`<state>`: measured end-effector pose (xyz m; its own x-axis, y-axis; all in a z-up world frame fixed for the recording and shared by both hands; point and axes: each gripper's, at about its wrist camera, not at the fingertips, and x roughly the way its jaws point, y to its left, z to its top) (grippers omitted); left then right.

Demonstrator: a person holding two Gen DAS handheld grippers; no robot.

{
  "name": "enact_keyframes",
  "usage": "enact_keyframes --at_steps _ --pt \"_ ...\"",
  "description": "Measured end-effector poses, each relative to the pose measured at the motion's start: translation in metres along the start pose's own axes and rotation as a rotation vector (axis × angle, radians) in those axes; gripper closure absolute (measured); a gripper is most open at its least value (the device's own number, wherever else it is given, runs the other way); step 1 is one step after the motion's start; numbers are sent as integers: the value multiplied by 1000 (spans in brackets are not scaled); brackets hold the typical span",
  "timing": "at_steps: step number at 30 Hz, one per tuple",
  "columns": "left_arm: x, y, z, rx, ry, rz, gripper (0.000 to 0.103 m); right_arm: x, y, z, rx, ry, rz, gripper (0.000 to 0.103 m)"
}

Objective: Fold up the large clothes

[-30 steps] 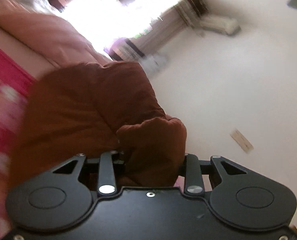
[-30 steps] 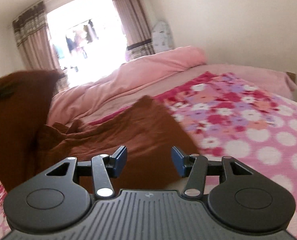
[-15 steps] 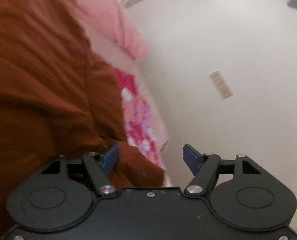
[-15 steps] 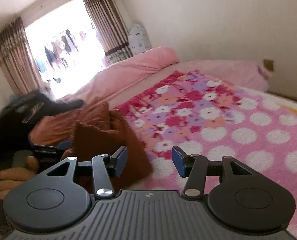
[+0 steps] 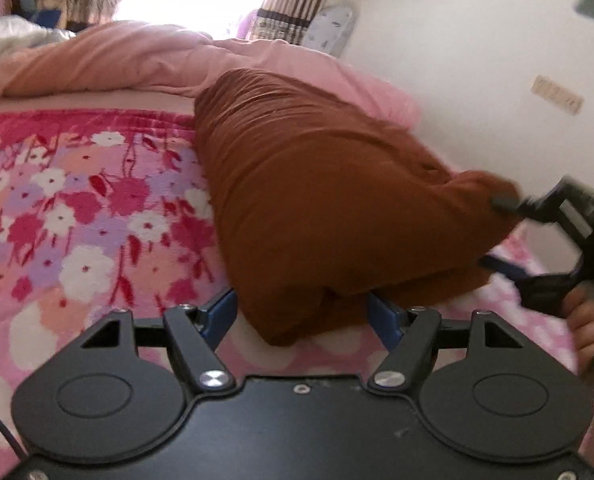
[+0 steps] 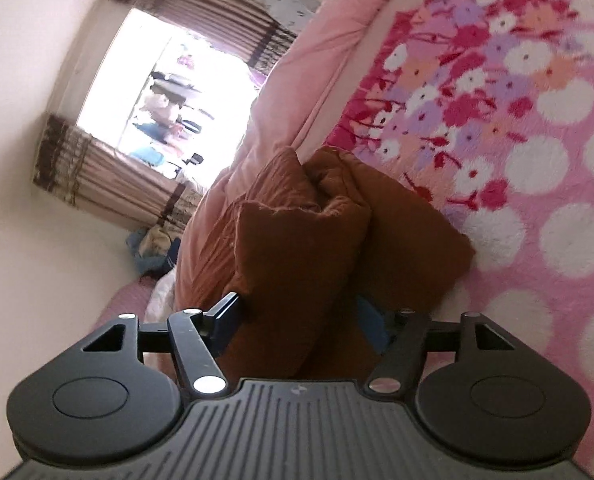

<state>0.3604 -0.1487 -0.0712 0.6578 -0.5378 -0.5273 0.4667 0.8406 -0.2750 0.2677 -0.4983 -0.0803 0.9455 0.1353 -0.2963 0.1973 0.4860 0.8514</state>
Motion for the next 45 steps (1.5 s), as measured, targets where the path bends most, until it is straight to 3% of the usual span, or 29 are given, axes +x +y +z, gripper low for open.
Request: enact_keyframes --at_steps 6,7,8,9,12,15,19,23,26,30,32,34,37,41,45 --pt "19 -12 8 85 -8 85 36 13 3 8 48 -1 -30 23" --pt "16 -11 12 86 -14 90 36 17 7 11 38 2 -39 27" --pt "18 -11 13 84 -20 95 41 17 12 13 6 0 -51 39" --pt "15 -10 15 80 -31 107 49 18 19 15 -40 -14 -62 69" --pt "12 3 23 28 -42 75 48 0 43 22 -157 -96 5 78" --pt "16 11 28 -39 -16 45 48 -9 38 30 -159 -133 -19 78" --pt "37 18 20 -40 33 57 45 8 -23 21 -38 -104 -119 78" --pt "42 31 16 -78 57 23 43 12 -57 11 35 -92 -47 79" --pt "31 29 18 -77 56 27 43 12 -47 13 -7 -79 -57 73" --pt "-3 30 16 -46 59 45 44 -12 -32 19 -85 -83 -84 45" --pt "-25 30 18 -33 53 65 45 -33 -24 22 -153 -120 -111 45" --pt "-48 26 25 -23 -7 95 47 -50 -12 25 -216 -171 -127 45" --pt "-68 15 48 -51 -94 19 46 -62 21 24 -361 -227 -135 47" --pt "-51 -11 71 -31 -126 -65 46 -48 55 16 -491 -200 -116 58" --pt "-7 -26 71 -6 -50 -71 46 -20 58 9 -532 -145 -182 64"
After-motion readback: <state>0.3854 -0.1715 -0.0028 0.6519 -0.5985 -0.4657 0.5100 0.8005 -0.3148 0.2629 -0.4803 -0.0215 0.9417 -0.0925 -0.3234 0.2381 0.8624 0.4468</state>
